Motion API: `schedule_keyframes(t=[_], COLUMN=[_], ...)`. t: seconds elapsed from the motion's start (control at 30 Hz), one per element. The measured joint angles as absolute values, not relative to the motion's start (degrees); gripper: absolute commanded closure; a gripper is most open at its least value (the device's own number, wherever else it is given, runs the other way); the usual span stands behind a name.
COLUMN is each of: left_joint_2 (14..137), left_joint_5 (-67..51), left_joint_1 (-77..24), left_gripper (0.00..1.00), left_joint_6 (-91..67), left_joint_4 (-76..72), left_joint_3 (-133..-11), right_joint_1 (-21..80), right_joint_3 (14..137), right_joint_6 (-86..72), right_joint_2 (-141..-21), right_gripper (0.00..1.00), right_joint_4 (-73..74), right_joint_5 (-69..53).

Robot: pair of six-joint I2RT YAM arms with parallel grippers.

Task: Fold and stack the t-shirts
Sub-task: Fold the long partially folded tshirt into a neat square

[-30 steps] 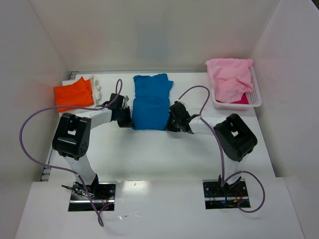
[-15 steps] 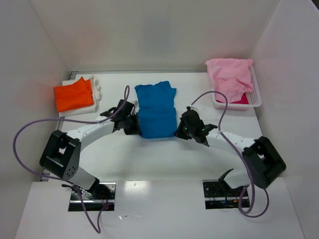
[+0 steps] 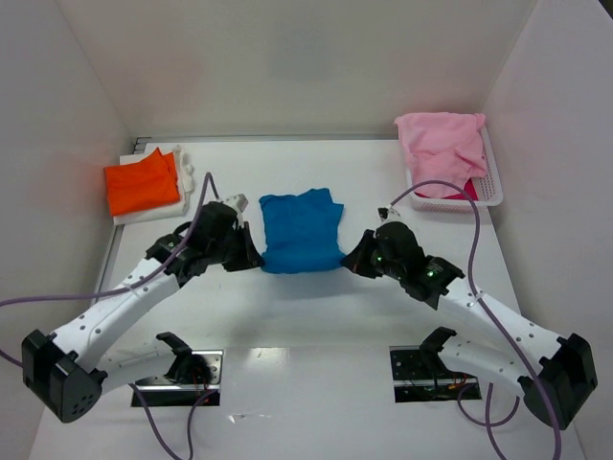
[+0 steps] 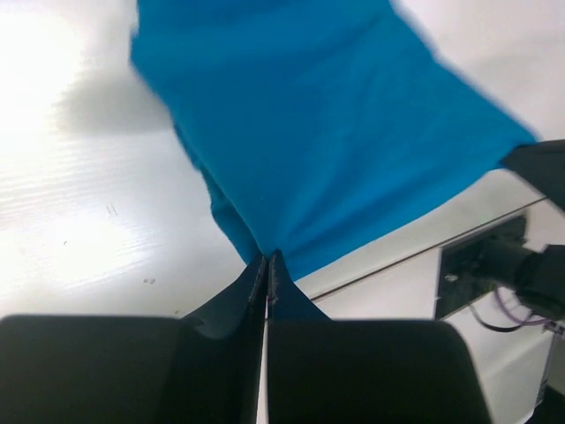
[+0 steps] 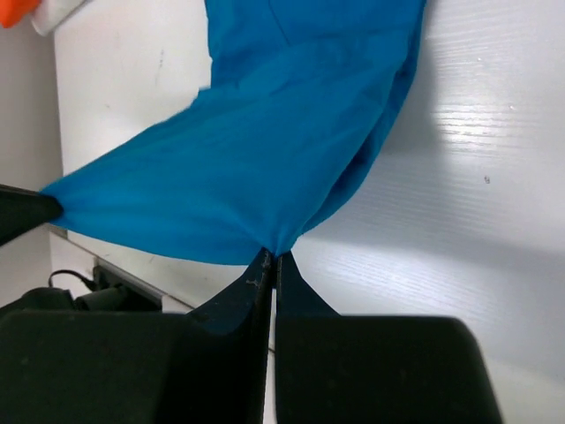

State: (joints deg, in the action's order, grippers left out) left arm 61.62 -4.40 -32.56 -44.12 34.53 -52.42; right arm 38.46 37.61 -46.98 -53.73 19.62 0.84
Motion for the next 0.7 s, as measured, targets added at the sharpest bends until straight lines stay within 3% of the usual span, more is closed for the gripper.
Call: schedule_keyframes(t=[0.27,0.7], left_joint_2=[61.32,72.66], left_joint_5=[0.60,2.53], left_joint_1=[-32.57,-28.08], left_gripper=[1.00,1.00], left_joint_6=[-43.92,-40.42], left_joint_4=[37.80,35.02], left_joint_3=[-59.73,-64.94], right_joint_1=[38.67,34.05], right_joint_3=[44.93,54.61], right_joint_6=[-46.34,-41.07], right_joint_2=[-55.35,-67.89], right_gripper=[1.00,1.00], right_joint_4=[22.55,21.04], right_joint_5=[3.72,6.08])
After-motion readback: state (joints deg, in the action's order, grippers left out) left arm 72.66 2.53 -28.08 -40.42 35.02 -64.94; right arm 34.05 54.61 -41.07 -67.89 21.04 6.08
